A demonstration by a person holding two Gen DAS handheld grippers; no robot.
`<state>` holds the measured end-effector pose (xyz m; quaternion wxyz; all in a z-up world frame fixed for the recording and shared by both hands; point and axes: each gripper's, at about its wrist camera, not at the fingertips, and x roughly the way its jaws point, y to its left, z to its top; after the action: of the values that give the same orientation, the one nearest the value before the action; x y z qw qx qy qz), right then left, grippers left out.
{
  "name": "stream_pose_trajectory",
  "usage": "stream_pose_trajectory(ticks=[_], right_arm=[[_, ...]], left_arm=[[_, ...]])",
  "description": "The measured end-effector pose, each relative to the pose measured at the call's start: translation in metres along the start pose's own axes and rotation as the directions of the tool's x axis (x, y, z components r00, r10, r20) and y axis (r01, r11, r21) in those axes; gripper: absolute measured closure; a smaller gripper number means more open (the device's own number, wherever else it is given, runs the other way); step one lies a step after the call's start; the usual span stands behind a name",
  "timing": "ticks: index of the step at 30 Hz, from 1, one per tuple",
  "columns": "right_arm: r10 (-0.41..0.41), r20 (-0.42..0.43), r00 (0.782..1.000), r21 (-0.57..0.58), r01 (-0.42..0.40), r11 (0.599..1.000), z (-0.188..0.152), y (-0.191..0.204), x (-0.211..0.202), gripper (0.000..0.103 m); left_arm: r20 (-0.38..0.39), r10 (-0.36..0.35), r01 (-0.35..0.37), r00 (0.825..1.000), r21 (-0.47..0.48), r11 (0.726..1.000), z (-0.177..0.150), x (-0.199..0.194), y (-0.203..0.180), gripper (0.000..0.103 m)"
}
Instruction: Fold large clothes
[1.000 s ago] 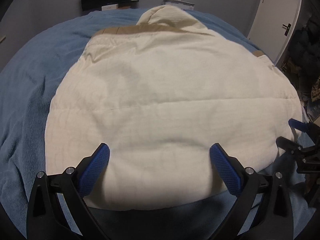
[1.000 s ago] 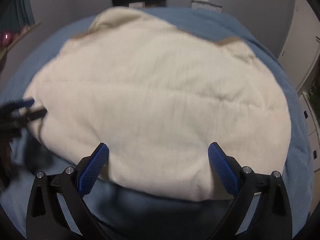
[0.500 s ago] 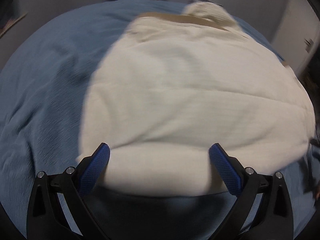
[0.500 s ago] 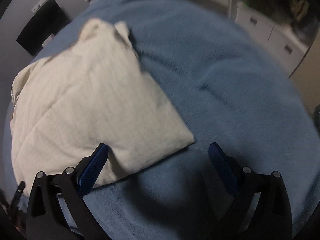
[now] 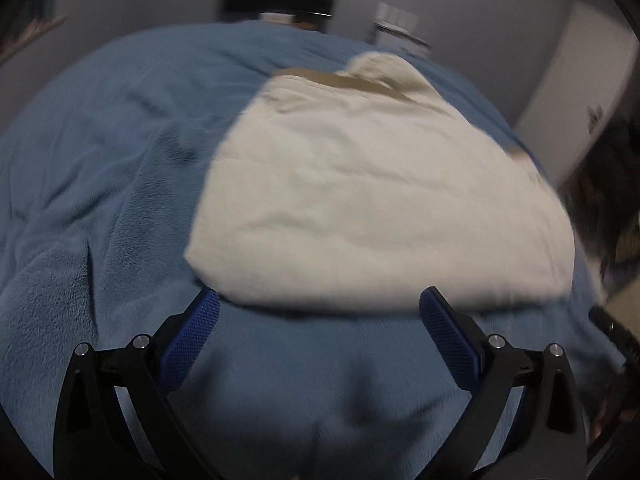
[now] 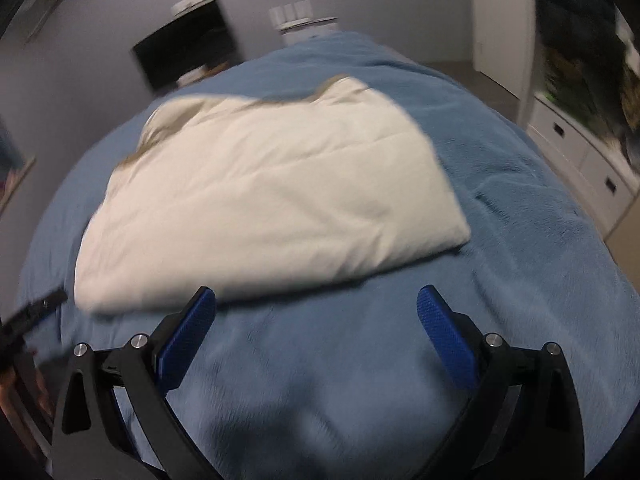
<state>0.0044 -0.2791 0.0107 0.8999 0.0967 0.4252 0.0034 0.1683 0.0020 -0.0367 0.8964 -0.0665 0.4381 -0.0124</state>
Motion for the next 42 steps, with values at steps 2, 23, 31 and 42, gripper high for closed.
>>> stream_pose_trajectory(ticks=[2, 23, 31, 42], right_arm=[[0.003, -0.020, 1.000, -0.040, -0.004, 0.999, -0.013, 0.012, -0.004, 0.008], [-0.080, -0.011, 0.997, -0.127, 0.078, 0.989, -0.049, 0.021, 0.000, 0.008], [-0.074, -0.023, 0.997, -0.122, 0.071, 0.990, -0.049, 0.019, 0.001, 0.008], [-0.075, -0.023, 0.997, -0.122, 0.072, 0.990, -0.050, 0.020, 0.001, 0.008]], left_arm=[[-0.047, 0.022, -0.018, 0.999, 0.090, 0.996, -0.016, 0.000, -0.021, 0.007], [-0.031, 0.075, -0.068, 0.997, 0.168, 0.983, -0.064, -0.006, -0.049, 0.007], [-0.035, 0.065, -0.059, 0.997, 0.153, 0.986, -0.062, -0.005, -0.047, 0.007], [-0.041, 0.062, -0.055, 0.997, 0.148, 0.988, -0.062, -0.004, -0.045, 0.007]])
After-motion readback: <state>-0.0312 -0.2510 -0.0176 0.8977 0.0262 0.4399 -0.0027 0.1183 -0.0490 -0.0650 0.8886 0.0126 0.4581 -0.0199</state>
